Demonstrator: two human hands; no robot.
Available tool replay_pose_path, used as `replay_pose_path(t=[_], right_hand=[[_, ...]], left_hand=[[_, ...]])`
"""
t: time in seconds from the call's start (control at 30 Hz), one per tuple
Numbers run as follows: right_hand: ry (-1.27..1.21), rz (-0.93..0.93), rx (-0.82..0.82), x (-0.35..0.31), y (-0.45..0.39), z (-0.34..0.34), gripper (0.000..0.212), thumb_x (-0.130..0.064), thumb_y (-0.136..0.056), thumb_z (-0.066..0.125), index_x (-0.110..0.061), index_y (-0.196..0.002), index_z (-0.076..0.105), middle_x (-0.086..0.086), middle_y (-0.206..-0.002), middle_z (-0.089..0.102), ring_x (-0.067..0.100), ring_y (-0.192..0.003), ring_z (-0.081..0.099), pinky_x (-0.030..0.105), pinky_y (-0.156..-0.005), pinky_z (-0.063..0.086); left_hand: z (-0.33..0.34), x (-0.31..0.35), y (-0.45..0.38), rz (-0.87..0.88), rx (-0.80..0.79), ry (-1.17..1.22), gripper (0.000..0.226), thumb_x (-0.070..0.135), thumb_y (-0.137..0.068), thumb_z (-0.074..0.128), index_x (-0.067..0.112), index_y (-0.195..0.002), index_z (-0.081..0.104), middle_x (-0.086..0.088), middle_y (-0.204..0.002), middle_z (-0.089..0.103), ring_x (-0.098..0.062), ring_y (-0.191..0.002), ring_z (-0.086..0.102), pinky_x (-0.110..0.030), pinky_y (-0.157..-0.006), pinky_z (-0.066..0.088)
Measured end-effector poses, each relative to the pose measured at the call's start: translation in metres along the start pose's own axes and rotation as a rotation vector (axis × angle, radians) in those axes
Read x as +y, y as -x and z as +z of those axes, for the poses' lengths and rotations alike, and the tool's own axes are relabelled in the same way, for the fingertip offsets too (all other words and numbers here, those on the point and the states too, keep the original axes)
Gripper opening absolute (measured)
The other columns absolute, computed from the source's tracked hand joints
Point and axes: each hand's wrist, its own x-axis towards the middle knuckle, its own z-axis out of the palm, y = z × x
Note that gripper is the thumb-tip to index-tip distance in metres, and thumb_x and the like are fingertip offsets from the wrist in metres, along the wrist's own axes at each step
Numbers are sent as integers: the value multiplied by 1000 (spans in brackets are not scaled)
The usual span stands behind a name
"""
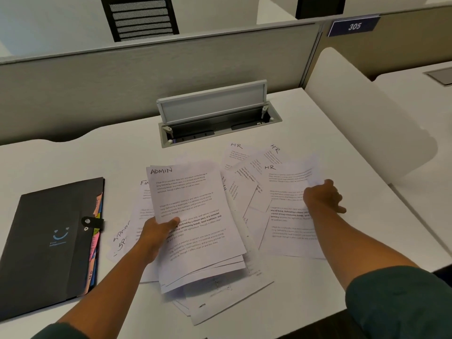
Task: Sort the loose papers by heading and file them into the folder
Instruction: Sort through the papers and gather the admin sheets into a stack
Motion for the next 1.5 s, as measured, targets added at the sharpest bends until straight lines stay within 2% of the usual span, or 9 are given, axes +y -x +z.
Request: replay_pose_path(t=[0.23, 0.37, 0.5, 0.67, 0.87, 1.1, 1.23, 1.4, 1.5], right_hand=[[-22, 77, 60, 6, -1, 4, 63, -19, -78, 70, -8, -132, 39, 16, -131, 49, 35, -121, 44, 52, -100, 32], [96, -50, 164, -1, 13, 12, 76, -23, -70, 76, -10, -134, 35, 18, -133, 37, 35, -119, 37, 50, -97, 35], [7, -268, -54, -14, 30, 32, 42, -22, -80, 66, -9, -119, 57, 12, -122, 52, 30, -111, 51, 41, -90, 45], [-110, -485, -317, -36, 60, 58, 55, -40, -82, 69, -9, -125, 55, 10, -127, 53, 28, -116, 52, 38, -93, 46], [-34, -623, -380, -68, 79, 75, 76, -46, -77, 75, -13, -138, 44, 7, -139, 40, 25, -132, 39, 43, -104, 42], [198, -656, -395, -95, 84, 85, 70, -39, -81, 68, -14, -139, 39, 9, -137, 45, 29, -129, 41, 45, -103, 39], [364, -635, -344, -106, 87, 86, 78, -54, -80, 63, -13, -140, 37, 13, -139, 41, 32, -131, 35, 46, -102, 37], [363, -756, -369, -116, 90, 94, 77, -55, -83, 62, -11, -141, 38, 14, -142, 35, 33, -132, 34, 48, -103, 37], [379, -674, -435, -122, 94, 98, 84, -52, -77, 72, -13, -141, 35, 13, -141, 31, 34, -130, 37, 48, -104, 40]], left_hand=[[4, -1, -1, -7, -13, -8, 40, 17, -88, 72, 15, -126, 57, -7, -116, 67, -28, -97, 64, -54, -95, 49], [-1, -2, -2, -6, 1, -12, 41, 19, -88, 72, 17, -126, 57, -6, -117, 67, -30, -100, 64, -55, -95, 49], [-8, -6, 0, -12, 25, 1, 42, 19, -88, 72, 16, -127, 56, -8, -118, 66, -33, -105, 62, -57, -97, 48], [-19, -9, 7, -7, 55, 32, 37, 19, -90, 70, 17, -124, 56, -7, -115, 66, -30, -99, 63, -54, -95, 49], [-52, -13, 12, 4, 168, 60, 28, 18, -94, 65, 20, -119, 54, -5, -108, 64, -21, -83, 62, -45, -80, 49], [-83, -21, 15, -29, 235, 126, 27, 13, -96, 62, 21, -120, 53, -1, -109, 63, -21, -89, 62, -45, -88, 48], [-94, -31, 19, -59, 292, 174, 25, 11, -98, 58, 22, -120, 51, -3, -112, 62, -24, -92, 62, -45, -86, 49], [-108, -43, 25, -108, 363, 209, 24, 16, -99, 56, 17, -123, 54, -5, -108, 66, -24, -85, 66, -37, -63, 53], [-113, -47, 27, -108, 384, 218, 24, 16, -99, 56, 16, -123, 53, -6, -108, 65, -24, -85, 65, -36, -64, 53]])
